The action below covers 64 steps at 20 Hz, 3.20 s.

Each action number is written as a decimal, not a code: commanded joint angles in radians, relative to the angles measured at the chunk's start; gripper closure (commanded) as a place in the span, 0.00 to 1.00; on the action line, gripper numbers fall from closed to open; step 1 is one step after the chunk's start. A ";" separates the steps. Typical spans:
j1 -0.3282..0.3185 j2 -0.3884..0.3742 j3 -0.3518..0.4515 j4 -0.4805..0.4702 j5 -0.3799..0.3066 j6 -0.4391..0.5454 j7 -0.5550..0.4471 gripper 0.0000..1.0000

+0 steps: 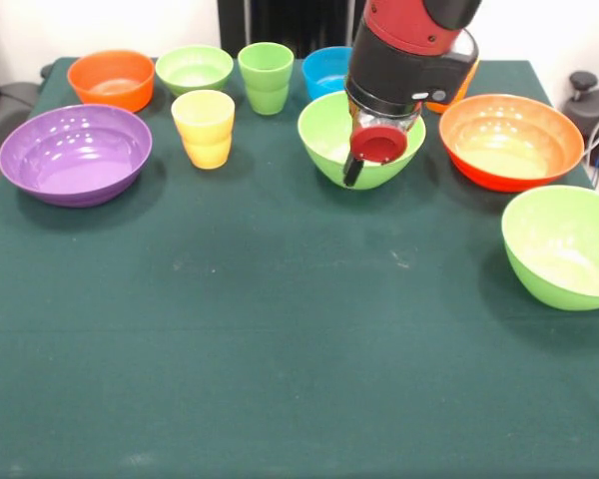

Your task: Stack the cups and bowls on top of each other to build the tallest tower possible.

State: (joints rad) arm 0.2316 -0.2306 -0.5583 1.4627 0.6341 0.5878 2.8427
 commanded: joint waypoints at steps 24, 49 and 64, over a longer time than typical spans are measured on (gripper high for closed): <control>-0.031 -0.080 0.140 0.101 0.099 -0.044 0.155 0.00; -0.041 -0.046 0.205 0.143 0.082 -0.128 0.098 0.00; -0.020 -0.060 0.289 0.223 0.061 -0.257 0.082 0.00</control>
State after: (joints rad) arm 0.2186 -0.3270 -0.4586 1.5941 0.7077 0.4177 2.8427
